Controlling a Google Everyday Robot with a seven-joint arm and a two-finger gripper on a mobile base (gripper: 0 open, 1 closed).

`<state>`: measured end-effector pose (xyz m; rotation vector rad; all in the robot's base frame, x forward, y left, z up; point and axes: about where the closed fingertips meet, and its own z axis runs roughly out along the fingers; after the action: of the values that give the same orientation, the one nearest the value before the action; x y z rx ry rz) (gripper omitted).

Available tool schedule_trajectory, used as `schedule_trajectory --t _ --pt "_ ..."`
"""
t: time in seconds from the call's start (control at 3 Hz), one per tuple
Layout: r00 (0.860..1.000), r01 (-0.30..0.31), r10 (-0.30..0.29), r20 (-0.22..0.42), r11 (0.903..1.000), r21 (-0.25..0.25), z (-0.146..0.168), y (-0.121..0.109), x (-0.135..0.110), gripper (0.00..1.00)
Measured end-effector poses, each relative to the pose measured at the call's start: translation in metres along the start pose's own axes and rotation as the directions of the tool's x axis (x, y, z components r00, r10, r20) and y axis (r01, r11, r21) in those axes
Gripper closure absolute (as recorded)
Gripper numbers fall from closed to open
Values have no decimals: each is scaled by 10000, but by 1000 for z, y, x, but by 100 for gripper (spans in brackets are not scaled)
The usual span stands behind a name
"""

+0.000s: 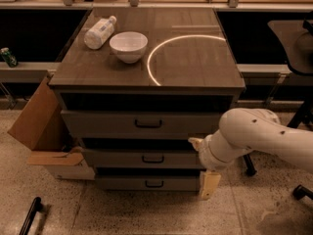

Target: Open middle drawer

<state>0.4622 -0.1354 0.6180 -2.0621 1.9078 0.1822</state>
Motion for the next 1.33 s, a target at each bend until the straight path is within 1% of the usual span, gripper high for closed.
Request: schedule_trajectory --t 0.33,0.67,1.0,1.33 --pt "9993 380 -381 -23 9990 -240 46 1 -1 0" --pt "9988 413 -428 -251 9975 -568 125 -7 8 0" --pt "9988 412 -427 -252 9975 -567 125 -7 8 0" --pt "9987 184 -200 -474 9993 -331 133 -17 26 0"
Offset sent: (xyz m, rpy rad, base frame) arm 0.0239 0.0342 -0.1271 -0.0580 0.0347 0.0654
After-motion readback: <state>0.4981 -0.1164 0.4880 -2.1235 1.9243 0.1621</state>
